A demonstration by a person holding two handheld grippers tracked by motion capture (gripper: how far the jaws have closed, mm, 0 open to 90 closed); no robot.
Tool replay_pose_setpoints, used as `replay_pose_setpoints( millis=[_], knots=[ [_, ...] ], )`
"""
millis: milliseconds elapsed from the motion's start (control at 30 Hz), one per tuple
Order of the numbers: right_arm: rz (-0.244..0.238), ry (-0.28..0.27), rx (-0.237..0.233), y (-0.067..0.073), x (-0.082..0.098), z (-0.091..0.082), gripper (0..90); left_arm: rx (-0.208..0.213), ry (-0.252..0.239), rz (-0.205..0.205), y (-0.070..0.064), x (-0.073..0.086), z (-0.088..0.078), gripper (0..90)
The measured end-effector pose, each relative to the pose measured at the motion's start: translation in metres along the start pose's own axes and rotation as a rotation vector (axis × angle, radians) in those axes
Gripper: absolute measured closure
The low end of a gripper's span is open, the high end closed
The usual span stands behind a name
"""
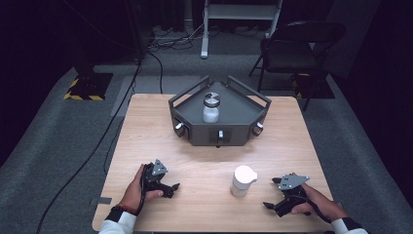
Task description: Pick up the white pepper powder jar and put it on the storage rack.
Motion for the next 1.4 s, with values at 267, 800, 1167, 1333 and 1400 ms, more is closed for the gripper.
replay_pose_setpoints(
  millis=[267, 800, 1167, 1333, 1400],
  knots=[
    [0.001, 0.000, 0.001, 0.000, 0.000, 0.000, 0.0, 0.001, 0.001, 0.000, 0.000, 0.000, 0.000, 0.0],
    [-0.025, -0.003, -0.011, -0.001, -0.004, -0.001, 1.2, 0.002, 0.001, 0.000, 0.000, -0.001, 0.001, 0.0],
    [0.023, -0.123, -0.020, 0.009, -0.020, -0.010, 2.1, 0.003, 0.000, -0.002, 0.000, -0.001, 0.001, 0.0],
    [0.030, -0.173, -0.018, 0.016, -0.029, -0.010, 2.1, 0.002, 0.000, -0.001, 0.000, -0.001, 0.001, 0.0],
    [0.027, -0.188, -0.016, 0.018, -0.032, -0.009, 2.2, 0.002, 0.000, -0.001, 0.000, -0.001, 0.001, 0.0]
  ],
)
Point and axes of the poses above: each handheld gripper's, and its own axes: z roughly forward along the jaws, x roughly out of its underside, y roughly to its left, the point moved 8 cm from there along z, roughly forward along the jaws, and after that the axes turned 6 degrees about z, right-handed, at the moved point
